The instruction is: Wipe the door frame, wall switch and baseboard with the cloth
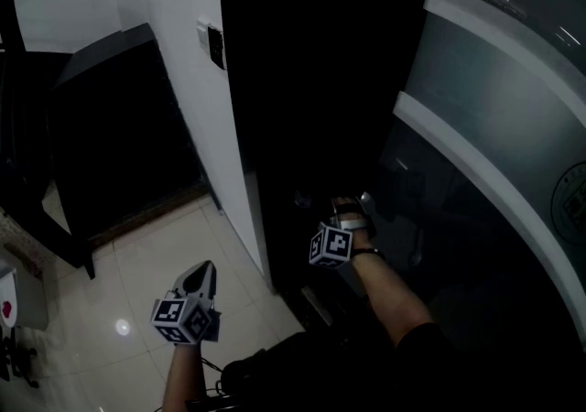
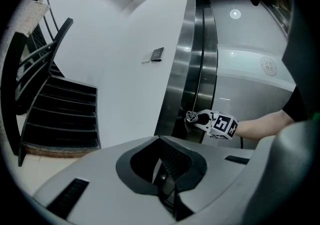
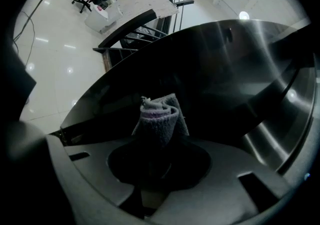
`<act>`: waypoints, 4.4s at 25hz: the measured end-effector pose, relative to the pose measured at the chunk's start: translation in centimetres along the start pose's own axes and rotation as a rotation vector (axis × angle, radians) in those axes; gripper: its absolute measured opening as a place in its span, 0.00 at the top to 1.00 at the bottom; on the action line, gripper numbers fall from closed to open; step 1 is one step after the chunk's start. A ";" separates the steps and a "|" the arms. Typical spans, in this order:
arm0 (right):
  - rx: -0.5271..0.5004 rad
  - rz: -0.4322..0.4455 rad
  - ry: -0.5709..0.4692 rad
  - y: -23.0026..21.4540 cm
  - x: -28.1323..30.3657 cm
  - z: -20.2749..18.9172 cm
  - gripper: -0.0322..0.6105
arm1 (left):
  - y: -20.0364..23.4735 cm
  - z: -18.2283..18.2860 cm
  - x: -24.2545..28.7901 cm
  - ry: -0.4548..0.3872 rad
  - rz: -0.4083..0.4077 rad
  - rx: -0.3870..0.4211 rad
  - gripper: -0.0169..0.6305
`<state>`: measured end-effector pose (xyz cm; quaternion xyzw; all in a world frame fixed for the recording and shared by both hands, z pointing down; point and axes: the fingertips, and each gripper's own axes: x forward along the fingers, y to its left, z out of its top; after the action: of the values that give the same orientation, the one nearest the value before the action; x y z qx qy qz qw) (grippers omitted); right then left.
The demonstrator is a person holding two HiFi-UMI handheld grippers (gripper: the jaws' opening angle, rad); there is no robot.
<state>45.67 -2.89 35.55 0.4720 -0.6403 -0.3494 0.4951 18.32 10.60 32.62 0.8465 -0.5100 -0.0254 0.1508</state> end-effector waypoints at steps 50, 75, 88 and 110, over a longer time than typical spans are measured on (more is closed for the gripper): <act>-0.119 -0.432 -0.273 -22.3 -9.5 13.3 0.80 | -1.4 3.0 -0.4 -0.108 -0.048 -0.006 0.97; -0.031 -0.255 -0.224 -9.2 -5.0 8.0 0.80 | -1.7 2.7 -1.0 -0.062 -0.023 0.025 0.97; -0.014 -0.132 -0.168 -2.3 -2.6 6.3 0.80 | 0.1 2.3 -3.5 -0.076 0.034 0.021 0.97; 0.803 0.048 -0.265 3.2 -11.9 3.2 0.81 | 0.5 0.7 -7.6 -0.105 0.070 -0.025 0.97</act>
<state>42.55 9.33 34.03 0.5635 -0.7945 -0.1182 0.1932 14.07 16.86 31.29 0.8236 -0.5462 -0.0711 0.1351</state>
